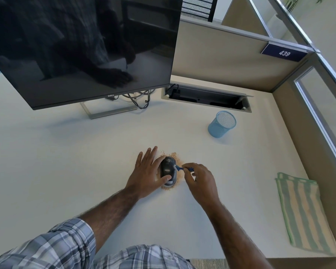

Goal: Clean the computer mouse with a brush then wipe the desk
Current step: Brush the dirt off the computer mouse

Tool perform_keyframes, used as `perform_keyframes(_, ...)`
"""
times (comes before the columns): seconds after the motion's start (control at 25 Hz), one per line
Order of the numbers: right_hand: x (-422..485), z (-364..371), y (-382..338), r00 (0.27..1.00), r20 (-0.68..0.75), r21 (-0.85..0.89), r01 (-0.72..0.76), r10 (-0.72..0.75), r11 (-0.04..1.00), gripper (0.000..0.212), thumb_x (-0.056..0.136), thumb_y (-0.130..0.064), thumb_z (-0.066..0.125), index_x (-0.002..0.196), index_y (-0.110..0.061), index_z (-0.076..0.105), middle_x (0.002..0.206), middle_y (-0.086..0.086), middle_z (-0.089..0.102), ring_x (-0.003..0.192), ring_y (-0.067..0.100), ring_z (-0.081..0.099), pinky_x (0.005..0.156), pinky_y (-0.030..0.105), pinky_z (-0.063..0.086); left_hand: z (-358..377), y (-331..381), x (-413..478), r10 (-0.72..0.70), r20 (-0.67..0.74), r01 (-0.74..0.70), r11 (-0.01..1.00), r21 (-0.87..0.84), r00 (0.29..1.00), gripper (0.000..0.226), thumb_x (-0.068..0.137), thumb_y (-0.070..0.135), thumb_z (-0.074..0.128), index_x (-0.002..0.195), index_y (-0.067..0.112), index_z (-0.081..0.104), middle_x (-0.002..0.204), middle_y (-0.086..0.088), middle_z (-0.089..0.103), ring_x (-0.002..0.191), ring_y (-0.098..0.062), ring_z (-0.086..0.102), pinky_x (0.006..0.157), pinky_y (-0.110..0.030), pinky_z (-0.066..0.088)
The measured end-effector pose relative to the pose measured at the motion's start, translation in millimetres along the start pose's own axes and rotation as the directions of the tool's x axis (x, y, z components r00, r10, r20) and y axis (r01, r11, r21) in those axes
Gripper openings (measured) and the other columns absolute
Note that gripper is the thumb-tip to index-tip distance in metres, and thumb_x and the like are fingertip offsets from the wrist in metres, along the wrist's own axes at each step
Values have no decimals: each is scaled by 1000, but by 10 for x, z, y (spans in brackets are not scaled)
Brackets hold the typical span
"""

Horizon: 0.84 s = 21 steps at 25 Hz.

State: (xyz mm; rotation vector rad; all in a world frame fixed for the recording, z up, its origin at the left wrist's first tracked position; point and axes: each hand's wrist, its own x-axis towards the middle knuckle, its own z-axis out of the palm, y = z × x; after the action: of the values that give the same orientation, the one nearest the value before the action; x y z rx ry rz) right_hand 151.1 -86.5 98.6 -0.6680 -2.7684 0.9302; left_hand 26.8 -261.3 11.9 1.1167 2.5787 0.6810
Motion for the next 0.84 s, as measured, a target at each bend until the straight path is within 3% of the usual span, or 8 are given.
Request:
perform_keyframes(0.12,25,18,-9,997,44,-71,63,-60,995,17,95,-26,61,107,-33,71,94,-23,66,89,0,54,70,15,41,6,-4,-1,-4,1,4,1000,10,1000,84,90,77,32,159,29,27,173,-3,-4,159,-22,-9,127,-47,-7)
perform_keyframes(0.24,89,30,29,999,33,-95,21,-18,995,17,97,-23,60,108,-31,71,99,-16,70,92,6,57,71,21,42,2,4,3,0,-9,0,1000,11,1000,85,90,77,33,159,28,27,173,-3,-3,159,-23,-9,127,-46,-8)
perform_keyframes(0.4,180,46,20,997,58,-94,52,-46,994,18,97,-25,59,109,-31,71,99,-16,69,92,2,53,70,15,38,-2,6,-7,5,-8,-5,1000,3,1000,84,91,74,37,159,27,27,173,-4,-3,159,-23,-9,127,-45,-10)
perform_keyframes(0.6,369,32,14,997,83,-88,5,3,996,20,98,-26,57,111,-29,71,103,-11,70,96,6,56,74,22,42,-20,9,-3,6,0,-6,1000,-8,1000,81,93,71,43,159,27,27,173,-5,-3,159,-24,-8,128,-47,-7)
perform_keyframes(0.84,556,20,-36,991,130,-130,3,14,991,23,98,-26,54,113,-27,72,105,-5,71,99,11,57,77,28,46,-36,24,-3,1,19,-1,1000,7,1000,84,91,75,36,160,27,26,173,-5,-4,159,-24,-9,127,-47,-7)
